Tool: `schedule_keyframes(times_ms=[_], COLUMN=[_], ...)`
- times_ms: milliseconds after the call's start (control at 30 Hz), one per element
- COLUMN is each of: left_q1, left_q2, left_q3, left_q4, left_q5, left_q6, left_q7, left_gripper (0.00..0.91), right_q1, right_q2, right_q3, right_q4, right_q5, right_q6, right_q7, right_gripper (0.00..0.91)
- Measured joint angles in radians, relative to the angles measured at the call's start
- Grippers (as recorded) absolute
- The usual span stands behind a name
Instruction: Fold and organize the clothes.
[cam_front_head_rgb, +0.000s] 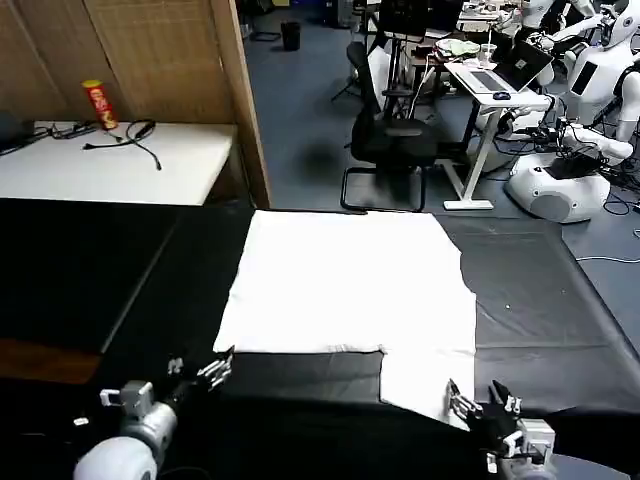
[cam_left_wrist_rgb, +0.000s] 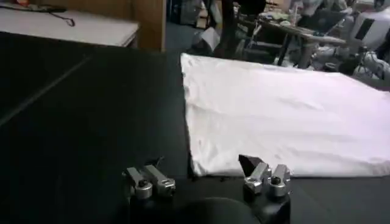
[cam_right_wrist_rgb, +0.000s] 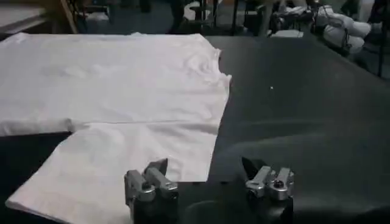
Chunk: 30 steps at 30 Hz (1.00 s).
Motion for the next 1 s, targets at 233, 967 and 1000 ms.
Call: schedule_keyframes(times_ms=[233,967,1000], left_q1=[-0.009,0.203,0.221], left_q2=[-0.009,-0.004,-0.005], left_q3=[0.009,-0.056,-0.061], left_q4=[0.026,-0.154,-0.166], left_q5=[0.009,0.033,0.034], left_q6=[-0.010,-0.011,-0.016], left_q7=[0.024,-0.025,-0.025], left_gripper=[0.000,0.000,0.000], right_q1=[-0.016,-0.228,-0.221], right_q2=[0.004,0.009,0.005], right_q3=[0.001,0.048,0.052], right_q4=[0.011,0.219,0.217], right_q5=[-0.007,-0.011,-0.003], right_q6=[-0.001,-0.048,-0.038], right_q7=[0.009,0.039,0.029], right_gripper=[0.000,0.000,0.000])
